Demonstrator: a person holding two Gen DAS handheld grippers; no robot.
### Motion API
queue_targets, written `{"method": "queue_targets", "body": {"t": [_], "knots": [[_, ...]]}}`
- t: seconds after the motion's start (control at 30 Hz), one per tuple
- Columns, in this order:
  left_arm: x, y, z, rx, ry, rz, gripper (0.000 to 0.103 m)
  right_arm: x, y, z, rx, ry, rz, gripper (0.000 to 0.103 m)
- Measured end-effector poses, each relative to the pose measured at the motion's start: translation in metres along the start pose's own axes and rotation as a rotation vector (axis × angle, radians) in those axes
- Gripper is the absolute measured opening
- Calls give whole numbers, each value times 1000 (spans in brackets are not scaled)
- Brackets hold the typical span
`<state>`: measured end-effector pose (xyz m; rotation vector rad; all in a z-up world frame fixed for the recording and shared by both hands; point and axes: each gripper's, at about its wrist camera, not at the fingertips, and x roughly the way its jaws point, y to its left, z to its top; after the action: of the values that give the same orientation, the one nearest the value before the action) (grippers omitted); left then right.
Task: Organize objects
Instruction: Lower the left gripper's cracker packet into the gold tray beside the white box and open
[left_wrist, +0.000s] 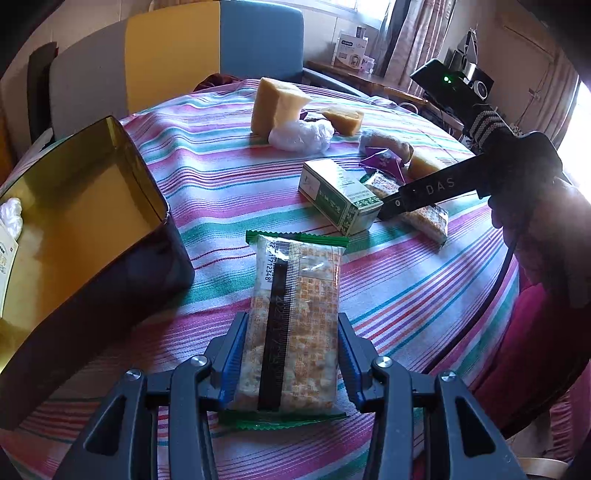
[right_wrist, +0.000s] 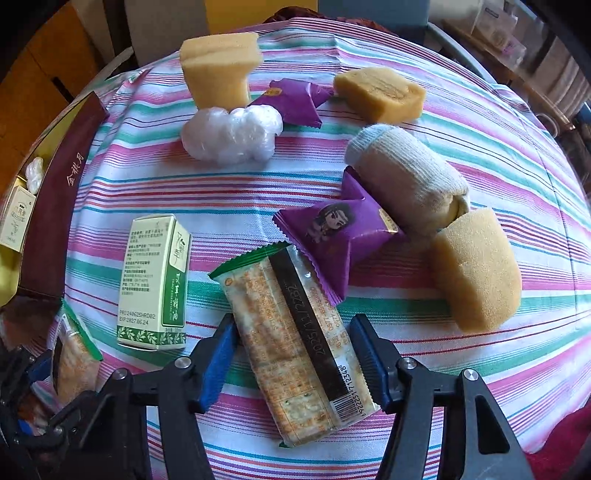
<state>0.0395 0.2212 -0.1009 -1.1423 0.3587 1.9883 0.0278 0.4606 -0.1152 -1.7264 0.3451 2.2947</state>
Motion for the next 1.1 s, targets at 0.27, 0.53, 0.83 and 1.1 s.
{"method": "queue_targets", "body": {"t": [0.27, 0.53, 0.83, 1.1], "knots": [[-13, 0, -1, -2, -26, -14, 45, 3, -1, 3, -10, -12, -6, 60], [-65, 28, 11, -90, -128, -11, 45, 5, 9, 7, -8, -16, -4, 60], [-111, 152, 6, -392, -88, 218, 45, 6, 14, 11, -9, -20, -6, 62], [-93, 224, -12, -428, 27, 366, 45, 5, 12, 11, -9, -21, -6, 62]]}}
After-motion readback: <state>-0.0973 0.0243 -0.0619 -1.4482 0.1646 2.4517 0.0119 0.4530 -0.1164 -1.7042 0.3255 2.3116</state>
